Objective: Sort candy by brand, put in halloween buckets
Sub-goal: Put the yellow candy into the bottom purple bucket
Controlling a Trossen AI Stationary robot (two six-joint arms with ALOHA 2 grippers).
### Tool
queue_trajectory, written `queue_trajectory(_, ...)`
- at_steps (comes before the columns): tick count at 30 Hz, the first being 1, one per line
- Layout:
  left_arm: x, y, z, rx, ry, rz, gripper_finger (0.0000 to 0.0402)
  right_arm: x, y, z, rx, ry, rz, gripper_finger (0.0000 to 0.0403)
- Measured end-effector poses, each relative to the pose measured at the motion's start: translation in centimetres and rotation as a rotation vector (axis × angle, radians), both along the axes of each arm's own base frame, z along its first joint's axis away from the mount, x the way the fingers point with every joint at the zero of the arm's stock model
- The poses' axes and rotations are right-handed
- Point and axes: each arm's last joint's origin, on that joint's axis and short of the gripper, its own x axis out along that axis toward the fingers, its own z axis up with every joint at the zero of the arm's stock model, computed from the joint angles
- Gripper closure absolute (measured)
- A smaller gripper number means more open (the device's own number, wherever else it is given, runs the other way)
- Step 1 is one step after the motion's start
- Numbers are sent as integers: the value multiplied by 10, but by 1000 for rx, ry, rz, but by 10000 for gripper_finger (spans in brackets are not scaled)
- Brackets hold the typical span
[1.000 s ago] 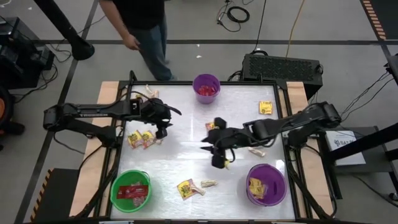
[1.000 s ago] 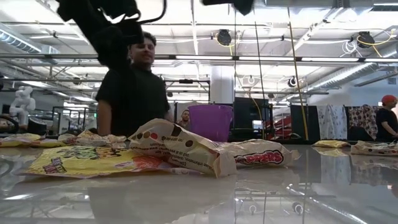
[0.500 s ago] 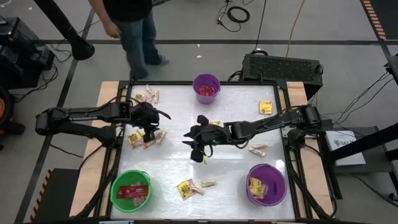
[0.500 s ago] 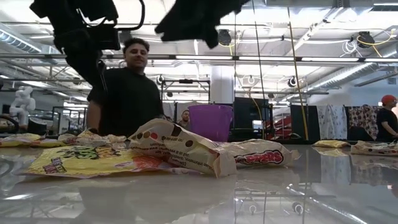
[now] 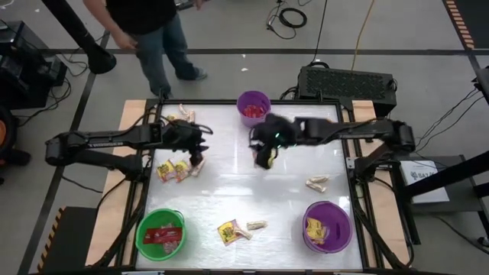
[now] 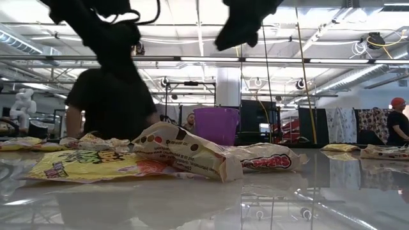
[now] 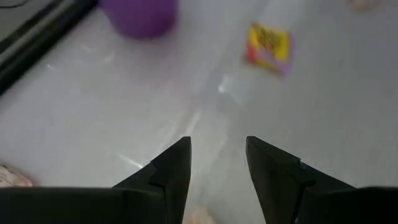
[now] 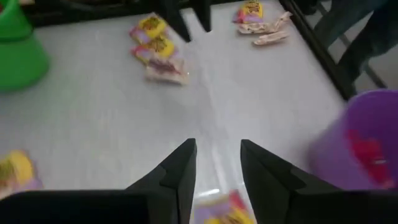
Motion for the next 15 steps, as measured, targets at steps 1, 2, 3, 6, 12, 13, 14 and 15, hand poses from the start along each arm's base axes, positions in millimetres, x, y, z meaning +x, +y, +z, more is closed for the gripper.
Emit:
queue_trajectory(1,4,5,0,-3,-28,31,240,-7,-8,5,-19,6,23,284)
queue_trajectory(2,8,10,-1,-7,-50,63,240,-13,-17,8,-39,21,52,284)
queue_trajectory(3,11,16,-3,-18,-60,100,240,-19,-27,9,-59,40,84,284)
queue_trajectory(6,23,36,-7,-42,-128,209,240,-32,-60,8,-87,78,165,284)
queue_trajectory(12,38,63,0,-71,-138,338,240,-58,-116,5,-39,39,259,284)
queue_trajectory(13,39,66,1,-81,-132,362,240,-62,-124,4,-30,35,253,284)
queue_trajectory(14,40,68,1,-89,-126,381,240,-67,-130,4,-22,29,251,284)
queue_trajectory(15,40,70,1,-93,-110,395,240,-71,-137,4,-20,22,247,284)
